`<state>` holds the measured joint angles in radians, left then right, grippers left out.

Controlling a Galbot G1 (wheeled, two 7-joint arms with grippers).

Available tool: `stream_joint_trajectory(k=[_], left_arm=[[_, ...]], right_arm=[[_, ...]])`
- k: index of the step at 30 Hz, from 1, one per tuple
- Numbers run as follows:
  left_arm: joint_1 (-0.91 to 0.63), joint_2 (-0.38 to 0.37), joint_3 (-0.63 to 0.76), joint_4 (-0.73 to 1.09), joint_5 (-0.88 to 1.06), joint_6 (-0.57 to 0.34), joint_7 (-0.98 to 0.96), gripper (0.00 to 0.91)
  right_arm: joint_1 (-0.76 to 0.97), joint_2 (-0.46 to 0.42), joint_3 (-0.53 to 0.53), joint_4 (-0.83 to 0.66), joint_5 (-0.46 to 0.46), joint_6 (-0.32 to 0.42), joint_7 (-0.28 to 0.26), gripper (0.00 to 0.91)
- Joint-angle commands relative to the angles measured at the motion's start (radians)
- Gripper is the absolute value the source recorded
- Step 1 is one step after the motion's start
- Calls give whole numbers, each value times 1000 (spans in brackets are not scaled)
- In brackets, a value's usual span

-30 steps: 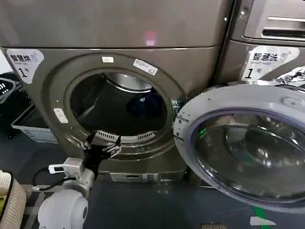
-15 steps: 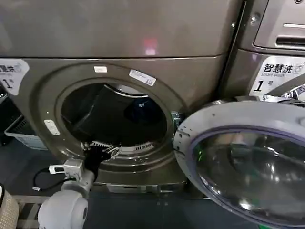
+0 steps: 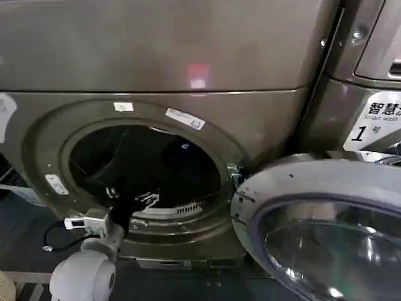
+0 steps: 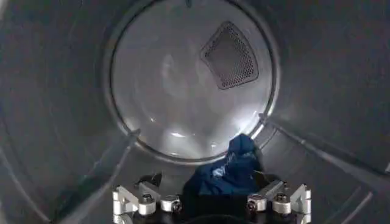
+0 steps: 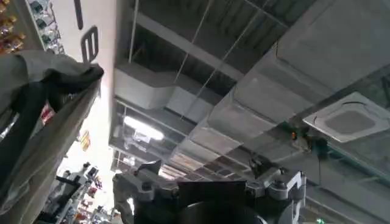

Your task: Grasp the clothes from the dryer.

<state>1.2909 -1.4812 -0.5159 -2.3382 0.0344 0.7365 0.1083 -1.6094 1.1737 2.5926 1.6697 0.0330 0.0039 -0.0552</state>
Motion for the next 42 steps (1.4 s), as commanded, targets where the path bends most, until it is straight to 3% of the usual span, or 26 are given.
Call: stream_joint_trajectory(k=[1, 28, 35, 42], left_arm=[[-2, 2, -2, 2, 0, 49, 2, 907], [-25, 0, 18, 21, 8, 49, 6, 907], [-99, -11, 58, 124, 37, 46, -10, 907], [-223, -35, 110, 301, 58, -29, -29, 907]], right_arm=[[2, 0, 1, -2, -1, 0, 1, 907], [-10, 1, 34, -32, -5, 31, -1, 907], [-10, 2, 38, -26, -3, 33, -1, 907], [-10, 4, 34, -21, 1, 33, -2, 907]])
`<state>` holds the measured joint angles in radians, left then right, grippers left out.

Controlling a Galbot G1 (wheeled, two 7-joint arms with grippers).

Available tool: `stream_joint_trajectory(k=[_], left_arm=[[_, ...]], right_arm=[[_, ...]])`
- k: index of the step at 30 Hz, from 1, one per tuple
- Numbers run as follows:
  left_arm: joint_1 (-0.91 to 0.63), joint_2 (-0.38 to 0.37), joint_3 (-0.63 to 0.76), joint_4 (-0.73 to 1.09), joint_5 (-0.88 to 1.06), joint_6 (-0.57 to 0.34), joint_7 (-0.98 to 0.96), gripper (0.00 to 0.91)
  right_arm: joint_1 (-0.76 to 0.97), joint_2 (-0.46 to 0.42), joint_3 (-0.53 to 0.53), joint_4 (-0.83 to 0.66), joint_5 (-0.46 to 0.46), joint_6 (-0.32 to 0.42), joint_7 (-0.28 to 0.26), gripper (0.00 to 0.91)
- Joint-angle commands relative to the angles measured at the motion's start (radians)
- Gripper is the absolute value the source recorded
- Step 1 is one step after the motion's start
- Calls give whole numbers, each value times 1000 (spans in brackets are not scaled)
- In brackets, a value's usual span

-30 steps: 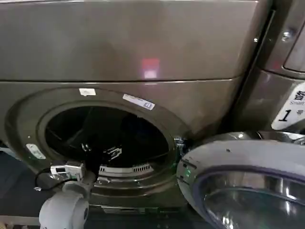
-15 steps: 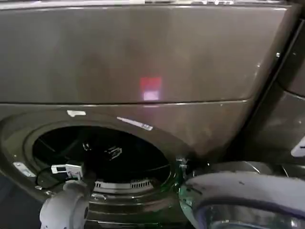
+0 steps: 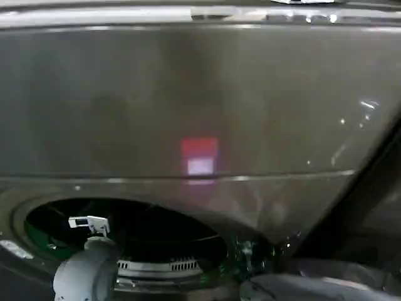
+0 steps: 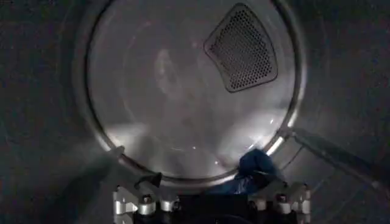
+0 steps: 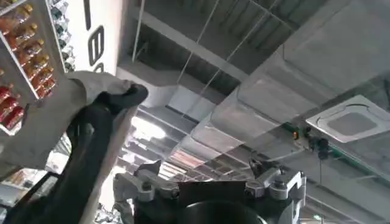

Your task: Grasp the clothes from the dryer.

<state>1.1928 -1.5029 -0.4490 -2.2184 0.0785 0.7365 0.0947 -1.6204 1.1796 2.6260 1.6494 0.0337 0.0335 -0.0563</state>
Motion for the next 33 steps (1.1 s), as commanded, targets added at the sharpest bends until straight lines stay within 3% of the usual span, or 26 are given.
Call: stream_joint_trajectory(k=[1, 7, 14, 33], left_arm=[[-159, -16, 53, 230, 21, -45, -25, 907], [-308, -48, 42, 445, 16, -118, -34, 907], [-441, -58, 42, 682, 8, -280, -28, 907], [-718, -154, -10, 1101, 34, -352, -38, 907]], right_arm=[[1, -4, 1, -2, 1, 3, -1, 907], [2, -5, 0, 1, 11, 3, -3, 907], [1, -10, -4, 7, 12, 2, -4, 907], [-1, -14, 0, 5, 18, -1, -5, 907]])
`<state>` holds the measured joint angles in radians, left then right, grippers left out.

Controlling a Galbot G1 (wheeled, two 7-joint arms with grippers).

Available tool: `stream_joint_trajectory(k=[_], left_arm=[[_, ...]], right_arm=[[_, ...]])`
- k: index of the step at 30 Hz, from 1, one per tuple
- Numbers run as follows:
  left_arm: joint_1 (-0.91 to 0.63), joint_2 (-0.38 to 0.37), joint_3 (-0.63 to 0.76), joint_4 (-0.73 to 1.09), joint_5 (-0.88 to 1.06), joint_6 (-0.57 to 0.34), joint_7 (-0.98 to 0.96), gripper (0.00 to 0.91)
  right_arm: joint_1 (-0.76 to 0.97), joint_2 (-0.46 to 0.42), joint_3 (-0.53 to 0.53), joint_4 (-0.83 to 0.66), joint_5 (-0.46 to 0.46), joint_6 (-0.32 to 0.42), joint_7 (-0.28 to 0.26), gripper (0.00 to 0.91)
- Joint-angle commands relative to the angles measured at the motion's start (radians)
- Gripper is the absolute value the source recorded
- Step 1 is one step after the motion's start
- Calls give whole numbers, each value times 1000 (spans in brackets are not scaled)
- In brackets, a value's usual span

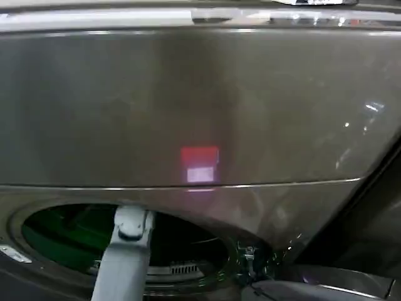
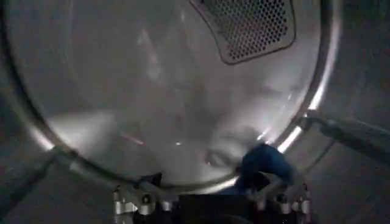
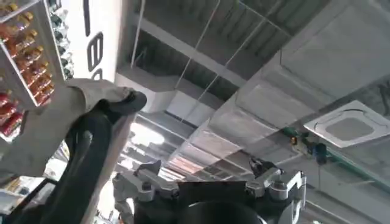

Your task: Grasp the clothes from the dryer.

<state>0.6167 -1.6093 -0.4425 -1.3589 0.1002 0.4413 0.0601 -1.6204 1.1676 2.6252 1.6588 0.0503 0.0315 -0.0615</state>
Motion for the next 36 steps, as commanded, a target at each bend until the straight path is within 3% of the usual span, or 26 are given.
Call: stream_joint_trajectory(k=[1, 14, 20, 29, 33, 36], left_arm=[[-147, -49, -18, 251, 14, -60, -3, 907], [-233, -49, -19, 366, 50, -87, 28, 907], [-313, -36, -17, 458, 335, -133, 226, 907], [-404, -23, -21, 610, 758, -304, 398, 907], [-406, 1, -20, 588, 910, -437, 623, 907], [-405, 11, -30, 572, 904, -509, 780, 907]], right_arm=[[-1, -3, 1, -7, 1, 1, 0, 907], [2, -9, -1, -10, 1, 1, 0, 907], [0, -11, -2, -7, 1, 0, -1, 907], [-3, -9, -2, 4, 3, -2, -2, 907], [-9, -11, 1, 2, 5, -1, -3, 907], [-11, -13, 6, 0, 7, -1, -3, 907]])
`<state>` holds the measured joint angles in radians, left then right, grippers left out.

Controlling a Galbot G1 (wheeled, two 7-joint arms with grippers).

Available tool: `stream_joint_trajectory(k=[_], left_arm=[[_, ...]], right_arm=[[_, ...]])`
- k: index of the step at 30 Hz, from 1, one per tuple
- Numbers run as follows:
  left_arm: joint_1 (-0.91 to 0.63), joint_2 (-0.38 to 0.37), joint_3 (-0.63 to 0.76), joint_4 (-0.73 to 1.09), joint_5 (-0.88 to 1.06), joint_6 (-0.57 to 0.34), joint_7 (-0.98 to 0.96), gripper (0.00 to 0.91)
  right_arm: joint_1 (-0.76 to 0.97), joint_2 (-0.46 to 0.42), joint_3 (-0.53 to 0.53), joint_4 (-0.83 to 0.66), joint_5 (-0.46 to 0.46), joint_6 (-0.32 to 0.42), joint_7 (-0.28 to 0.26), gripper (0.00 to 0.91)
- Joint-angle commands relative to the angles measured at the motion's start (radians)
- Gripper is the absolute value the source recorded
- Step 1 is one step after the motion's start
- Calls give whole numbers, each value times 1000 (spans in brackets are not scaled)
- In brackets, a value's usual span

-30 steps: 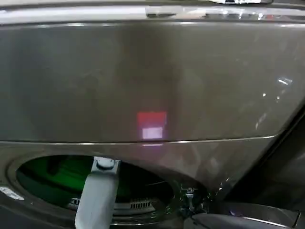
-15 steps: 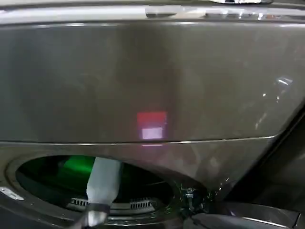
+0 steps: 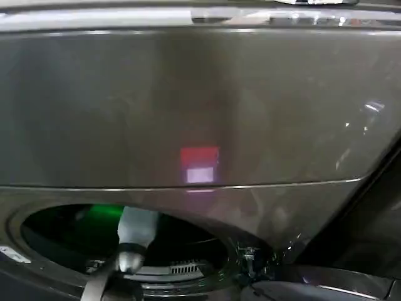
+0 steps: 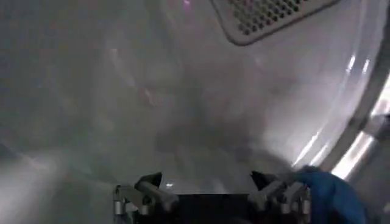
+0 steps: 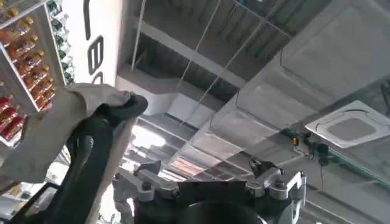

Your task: Grasp the clothes from the dryer.

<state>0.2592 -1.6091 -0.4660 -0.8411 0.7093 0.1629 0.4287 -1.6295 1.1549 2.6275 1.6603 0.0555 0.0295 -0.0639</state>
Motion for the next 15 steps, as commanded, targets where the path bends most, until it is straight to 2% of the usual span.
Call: stream_joint_trajectory(k=[1, 6, 12, 15], left_arm=[[-49, 11, -11, 68, 281, -237, 412, 907], [-67, 22, -26, 97, 309, -310, 517, 907], [-83, 23, -27, 113, 397, -299, 592, 907], [-92, 24, -28, 128, 409, -247, 608, 907]], right_arm=[[-3, 0, 4, -1, 2, 1, -1, 907], [-3, -2, 6, -3, 1, 1, -1, 907], [-1, 0, 3, -2, 0, 2, -3, 907], [-3, 0, 5, -5, 0, 3, -4, 907]])
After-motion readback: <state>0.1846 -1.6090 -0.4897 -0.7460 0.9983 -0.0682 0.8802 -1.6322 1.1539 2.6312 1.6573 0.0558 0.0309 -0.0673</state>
